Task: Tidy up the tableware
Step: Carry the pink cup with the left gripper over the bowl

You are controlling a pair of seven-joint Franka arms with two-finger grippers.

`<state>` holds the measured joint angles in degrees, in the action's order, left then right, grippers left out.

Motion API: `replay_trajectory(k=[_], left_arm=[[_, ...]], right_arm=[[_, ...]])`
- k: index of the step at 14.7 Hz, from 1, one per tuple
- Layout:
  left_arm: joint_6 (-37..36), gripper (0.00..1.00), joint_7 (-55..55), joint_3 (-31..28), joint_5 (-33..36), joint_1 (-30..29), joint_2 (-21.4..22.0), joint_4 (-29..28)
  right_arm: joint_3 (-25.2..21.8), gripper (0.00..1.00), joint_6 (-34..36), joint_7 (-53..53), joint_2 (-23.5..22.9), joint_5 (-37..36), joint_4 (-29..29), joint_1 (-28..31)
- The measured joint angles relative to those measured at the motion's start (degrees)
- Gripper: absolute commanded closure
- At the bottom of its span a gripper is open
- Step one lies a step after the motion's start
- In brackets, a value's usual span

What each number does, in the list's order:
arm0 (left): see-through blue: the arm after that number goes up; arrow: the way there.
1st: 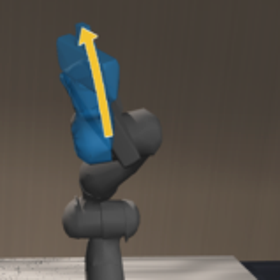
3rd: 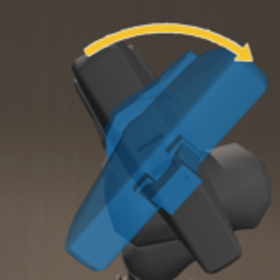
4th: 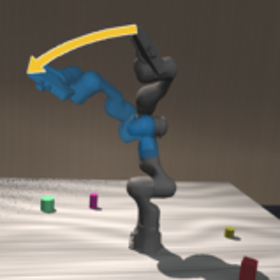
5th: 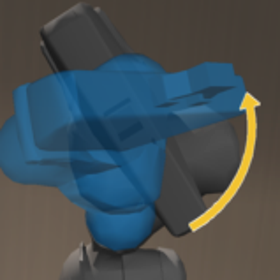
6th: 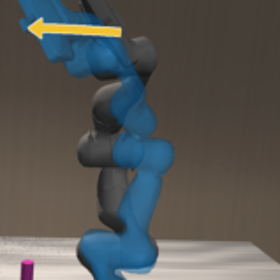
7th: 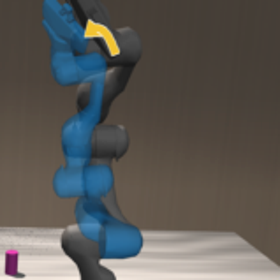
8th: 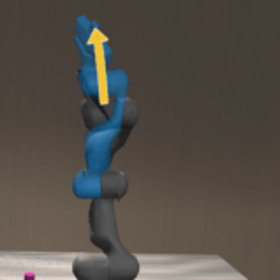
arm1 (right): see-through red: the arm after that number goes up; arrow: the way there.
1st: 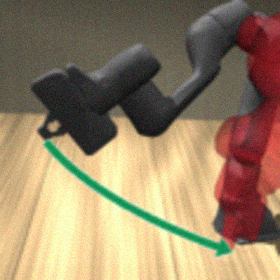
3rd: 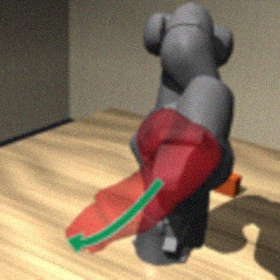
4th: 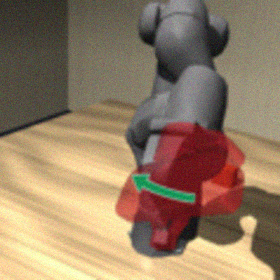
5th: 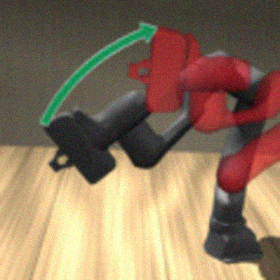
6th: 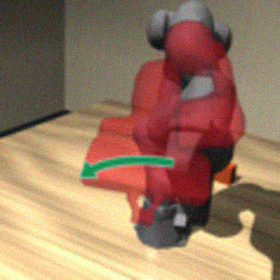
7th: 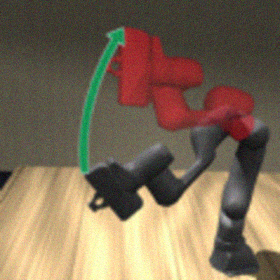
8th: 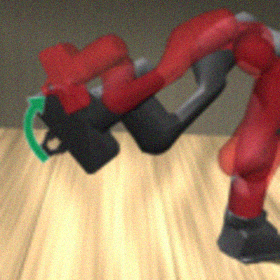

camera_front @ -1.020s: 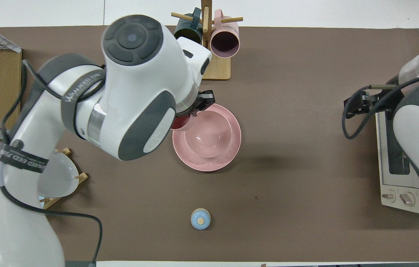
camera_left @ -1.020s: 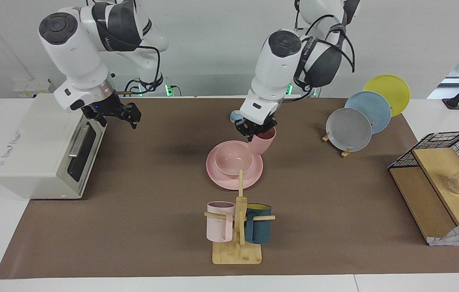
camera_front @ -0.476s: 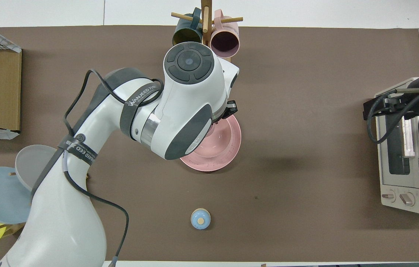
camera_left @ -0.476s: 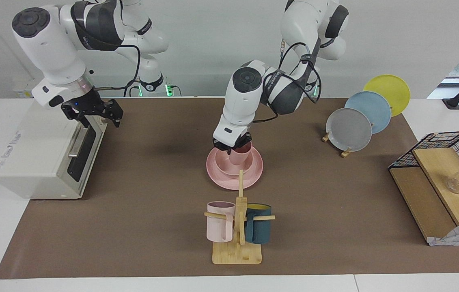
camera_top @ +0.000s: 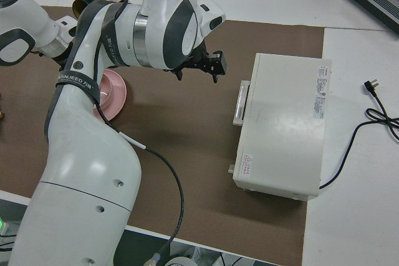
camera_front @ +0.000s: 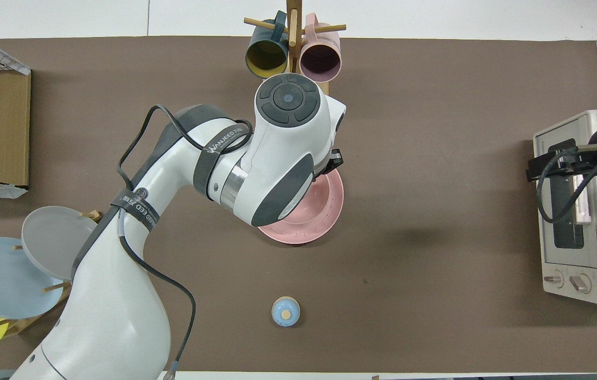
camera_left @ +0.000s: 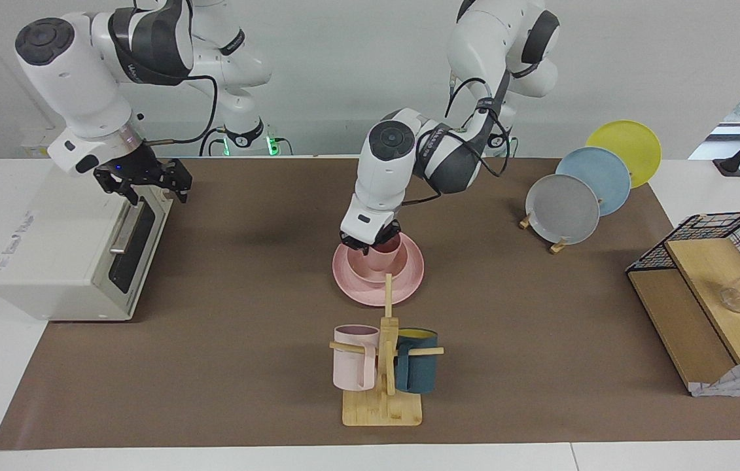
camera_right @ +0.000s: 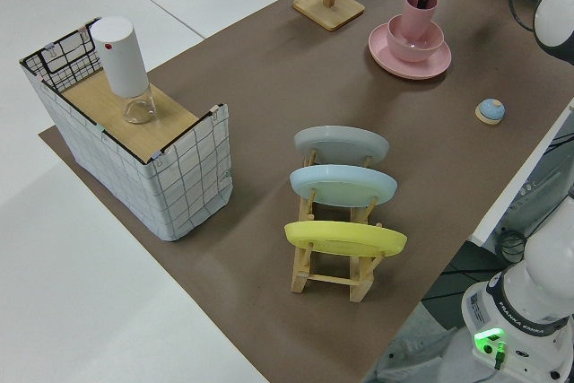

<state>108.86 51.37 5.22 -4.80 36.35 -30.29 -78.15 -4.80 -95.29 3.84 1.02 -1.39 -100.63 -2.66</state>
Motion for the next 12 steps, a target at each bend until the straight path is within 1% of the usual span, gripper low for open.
replay_trajectory(k=[4, 9, 10, 11, 12], left_arm=[[1.6, 1.00, 0.0, 0.0, 0.0, 0.0, 0.0, -1.8], [4.5, 1.00, 0.0, 0.0, 0.0, 0.1, 0.0, -4.3], [5.0, 0.77, 0.0, 0.0, 0.0, 0.1, 0.0, -4.5], [5.5, 0.24, 0.0, 0.0, 0.0, 0.1, 0.0, -4.7], [5.7, 0.00, 0.0, 0.0, 0.0, 0.1, 0.0, -4.7]], right_arm=[[1.4, 0.00, 0.6, 0.0, 0.0, -0.7, 1.5, 0.0], [1.3, 0.00, 1.0, 0.0, 0.0, -0.7, 1.8, 0.9], [1.2, 0.00, 1.0, 0.0, 0.0, -0.7, 1.8, 1.1], [1.2, 0.00, 1.0, 0.0, 0.0, -0.7, 1.8, 1.1], [1.3, 0.00, 1.0, 0.0, 0.0, -0.7, 1.8, 1.3]])
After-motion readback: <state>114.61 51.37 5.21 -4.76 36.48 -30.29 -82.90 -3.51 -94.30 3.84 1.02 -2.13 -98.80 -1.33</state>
